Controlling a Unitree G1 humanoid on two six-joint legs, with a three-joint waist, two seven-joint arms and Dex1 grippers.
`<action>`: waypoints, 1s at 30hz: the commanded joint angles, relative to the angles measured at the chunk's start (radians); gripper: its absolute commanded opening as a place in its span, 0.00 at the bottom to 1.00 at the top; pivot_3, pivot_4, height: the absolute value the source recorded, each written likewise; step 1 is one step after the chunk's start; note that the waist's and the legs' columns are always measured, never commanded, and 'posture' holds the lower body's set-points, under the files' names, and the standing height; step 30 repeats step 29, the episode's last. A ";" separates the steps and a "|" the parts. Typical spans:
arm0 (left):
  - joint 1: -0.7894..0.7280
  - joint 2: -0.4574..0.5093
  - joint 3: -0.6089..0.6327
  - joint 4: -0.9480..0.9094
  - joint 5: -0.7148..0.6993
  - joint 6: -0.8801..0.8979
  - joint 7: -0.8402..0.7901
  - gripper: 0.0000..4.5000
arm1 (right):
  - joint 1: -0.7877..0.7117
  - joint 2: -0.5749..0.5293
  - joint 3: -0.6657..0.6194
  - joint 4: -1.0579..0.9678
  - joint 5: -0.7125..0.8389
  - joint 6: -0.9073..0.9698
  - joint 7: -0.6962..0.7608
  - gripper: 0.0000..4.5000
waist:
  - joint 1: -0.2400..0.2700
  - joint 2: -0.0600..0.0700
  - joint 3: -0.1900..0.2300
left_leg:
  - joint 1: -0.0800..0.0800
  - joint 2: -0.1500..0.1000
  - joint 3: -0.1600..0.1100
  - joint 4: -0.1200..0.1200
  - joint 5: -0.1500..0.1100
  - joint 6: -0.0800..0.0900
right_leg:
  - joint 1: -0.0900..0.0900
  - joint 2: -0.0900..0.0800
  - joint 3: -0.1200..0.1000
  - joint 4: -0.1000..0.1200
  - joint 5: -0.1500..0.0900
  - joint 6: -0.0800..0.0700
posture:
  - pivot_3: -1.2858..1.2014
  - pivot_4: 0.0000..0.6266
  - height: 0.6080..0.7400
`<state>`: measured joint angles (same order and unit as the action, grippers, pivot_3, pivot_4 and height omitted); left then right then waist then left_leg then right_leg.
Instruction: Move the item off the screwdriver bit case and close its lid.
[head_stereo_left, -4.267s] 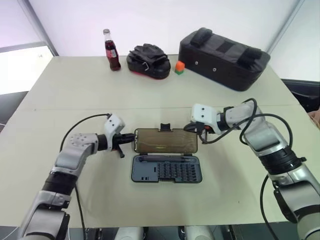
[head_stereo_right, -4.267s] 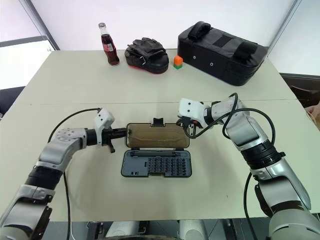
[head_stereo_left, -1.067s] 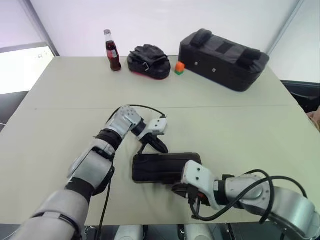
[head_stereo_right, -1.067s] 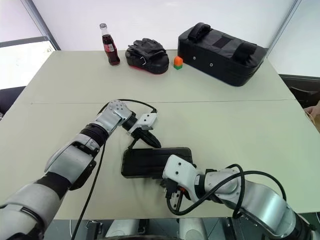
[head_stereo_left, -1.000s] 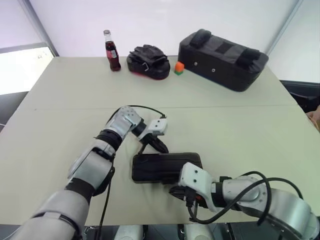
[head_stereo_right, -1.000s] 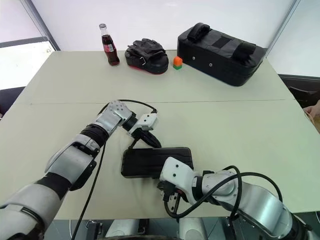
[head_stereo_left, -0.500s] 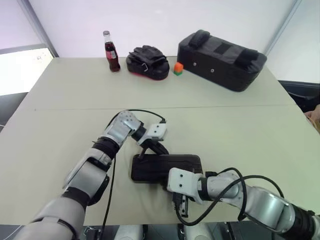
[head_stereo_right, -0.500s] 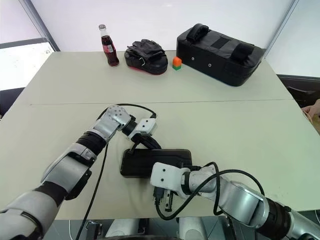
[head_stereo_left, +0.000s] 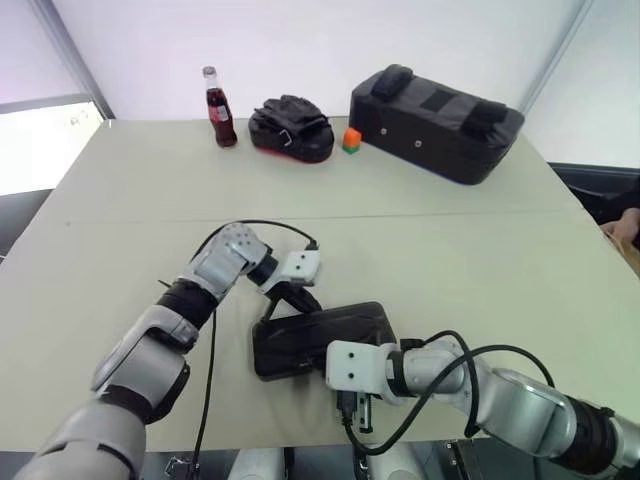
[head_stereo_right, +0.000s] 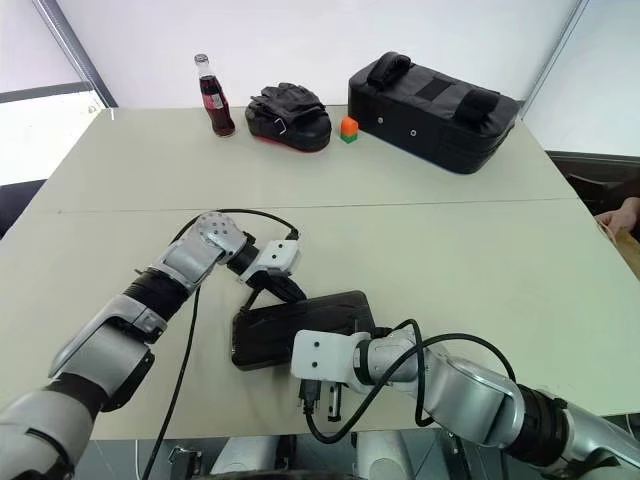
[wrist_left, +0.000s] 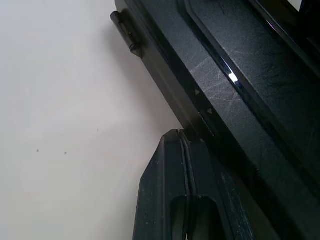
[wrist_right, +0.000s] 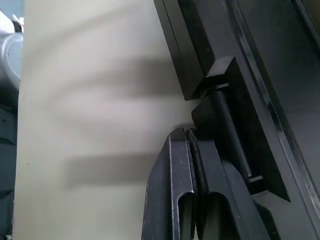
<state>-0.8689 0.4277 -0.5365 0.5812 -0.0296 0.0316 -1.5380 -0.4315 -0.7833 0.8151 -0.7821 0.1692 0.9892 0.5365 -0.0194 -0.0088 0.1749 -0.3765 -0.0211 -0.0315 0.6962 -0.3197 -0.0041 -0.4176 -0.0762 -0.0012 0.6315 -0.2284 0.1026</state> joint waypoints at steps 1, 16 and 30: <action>0.058 -0.063 -0.047 -0.045 -0.003 -0.024 -0.065 0.00 | -0.046 0.006 -0.053 0.097 -0.120 0.118 -0.095 0.01 | 0.000 0.000 0.000 | 0.004 0.001 0.000 -0.001 0.000 0.000 | 0.003 0.000 0.000 -0.001 -0.001 -0.002 | 0.52 0.24 1.00; -0.076 -0.185 0.234 0.132 0.016 -0.210 0.390 0.00 | 0.183 0.166 -0.648 -0.261 0.377 0.418 0.133 0.01 | 0.008 -0.004 -0.003 | -0.001 0.000 -0.001 0.000 -0.001 0.001 | 0.001 -0.003 -0.001 -0.001 0.000 0.001 | 0.52 0.24 1.00; 0.289 0.169 0.611 -0.662 -0.292 0.575 0.551 0.00 | 0.161 -0.016 -1.207 -0.087 0.715 0.388 0.159 0.01 | 0.008 -0.003 -0.003 | -0.007 0.000 -0.001 -0.001 -0.001 0.001 | -0.005 -0.004 0.000 -0.001 0.000 0.001 | 0.52 0.24 1.00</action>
